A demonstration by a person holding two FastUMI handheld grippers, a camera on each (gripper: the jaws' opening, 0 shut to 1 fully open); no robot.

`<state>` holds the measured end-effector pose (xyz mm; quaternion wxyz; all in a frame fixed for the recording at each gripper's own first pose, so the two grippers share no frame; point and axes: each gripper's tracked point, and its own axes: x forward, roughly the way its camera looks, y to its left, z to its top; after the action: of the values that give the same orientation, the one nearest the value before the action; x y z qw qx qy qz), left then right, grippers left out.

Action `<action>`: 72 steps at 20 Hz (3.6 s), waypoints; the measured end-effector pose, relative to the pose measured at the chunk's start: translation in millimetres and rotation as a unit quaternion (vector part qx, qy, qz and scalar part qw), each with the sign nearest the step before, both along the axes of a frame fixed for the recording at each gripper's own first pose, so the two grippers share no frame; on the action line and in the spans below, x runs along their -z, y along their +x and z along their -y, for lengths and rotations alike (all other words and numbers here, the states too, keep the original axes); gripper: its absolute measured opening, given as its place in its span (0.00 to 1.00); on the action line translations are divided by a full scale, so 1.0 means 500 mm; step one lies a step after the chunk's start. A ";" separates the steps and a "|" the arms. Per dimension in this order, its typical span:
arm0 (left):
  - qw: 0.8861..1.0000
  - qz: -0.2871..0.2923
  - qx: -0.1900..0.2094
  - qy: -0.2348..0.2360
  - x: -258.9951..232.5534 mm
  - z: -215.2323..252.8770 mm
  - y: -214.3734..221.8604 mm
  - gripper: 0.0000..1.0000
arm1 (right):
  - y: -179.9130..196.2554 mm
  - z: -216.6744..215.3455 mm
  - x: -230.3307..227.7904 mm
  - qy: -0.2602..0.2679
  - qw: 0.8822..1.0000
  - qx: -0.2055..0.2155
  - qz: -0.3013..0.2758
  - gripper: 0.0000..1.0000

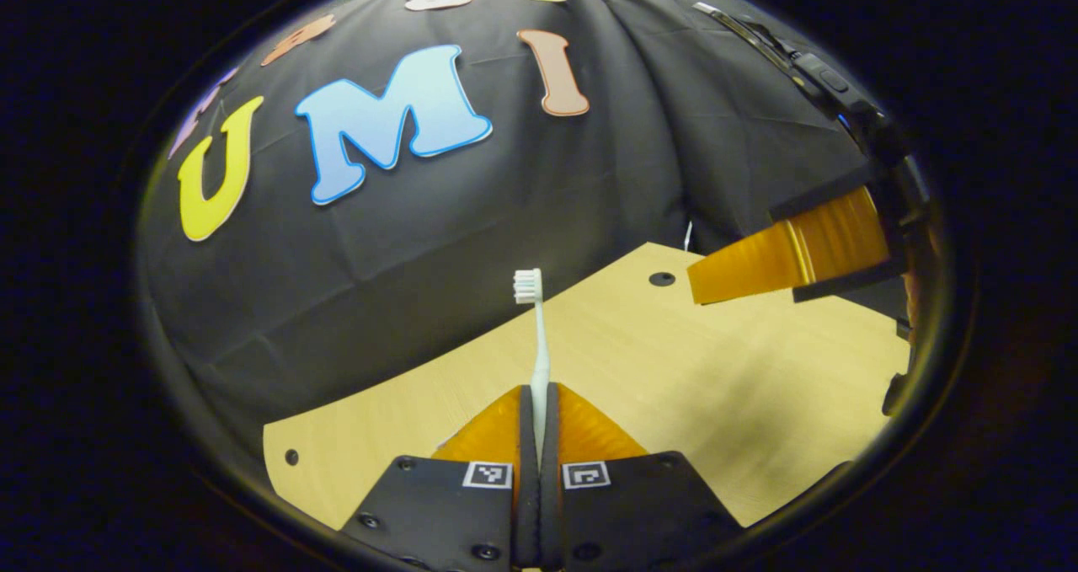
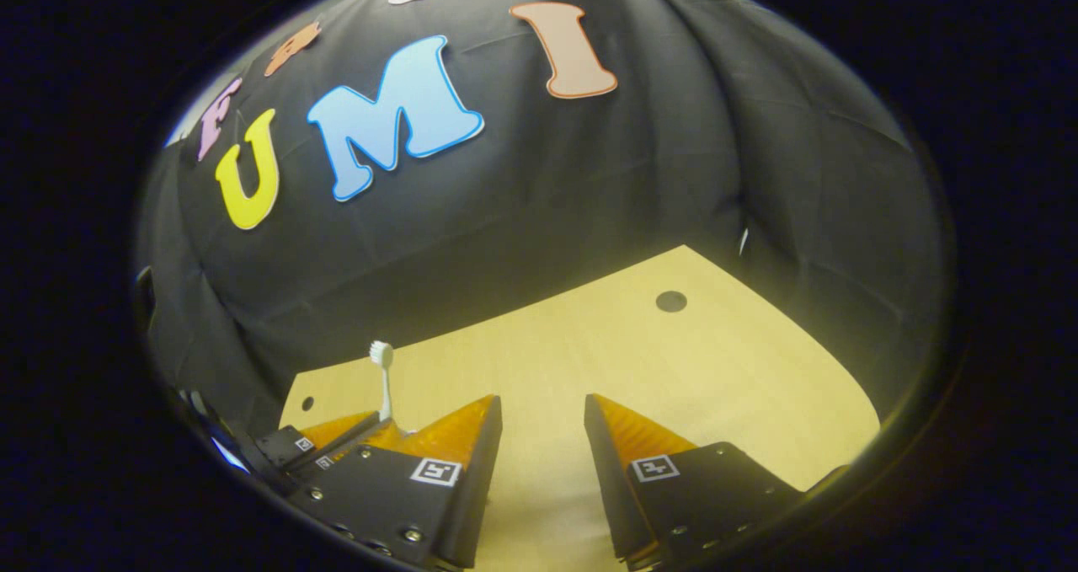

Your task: Put the toothbrush and toothpaste on the desktop into the cup, then pick up the cup and place it on the coaster on the desktop.

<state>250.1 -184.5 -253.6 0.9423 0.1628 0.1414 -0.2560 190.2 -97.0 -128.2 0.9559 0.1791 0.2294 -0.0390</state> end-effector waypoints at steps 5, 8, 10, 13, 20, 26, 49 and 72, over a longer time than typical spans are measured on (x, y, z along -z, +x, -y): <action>0.998 0.050 0.024 -0.017 -0.043 0.022 0.026 0.07 | -0.006 0.014 0.009 0.001 1.000 0.012 -0.007 0.58; 0.998 0.049 0.022 -0.031 -0.026 0.010 0.048 0.07 | -0.014 0.017 0.021 -0.003 1.000 0.015 -0.016 0.64; 0.998 0.033 0.020 -0.041 -0.005 0.010 0.054 0.08 | -0.017 0.022 0.026 -0.005 1.000 0.018 -0.020 0.59; 0.998 0.032 0.001 -0.045 0.017 -0.022 0.060 0.07 | -0.022 0.026 0.030 -0.011 0.999 0.018 -0.025 0.59; 0.997 0.044 -0.013 -0.059 0.016 -0.031 0.038 0.08 | -0.015 0.017 0.036 -0.006 0.999 0.015 -0.031 0.58; 0.997 0.041 -0.025 -0.067 0.016 -0.040 0.031 0.14 | -0.010 0.017 0.037 -0.005 0.999 0.013 -0.032 0.58; 0.988 0.060 -0.099 -0.100 -0.061 -0.145 -0.071 0.53 | -0.030 -0.109 0.042 -0.021 0.996 -0.087 -0.027 0.58; 0.957 0.043 -0.254 -0.134 -0.080 -0.420 -0.203 0.93 | -0.058 -0.309 0.162 -0.183 0.924 -0.327 -0.075 0.85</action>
<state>148.3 25.4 -213.6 0.9946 0.0049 0.1025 -0.0173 161.3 57.5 -209.1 0.9115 -0.0877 0.3355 0.2210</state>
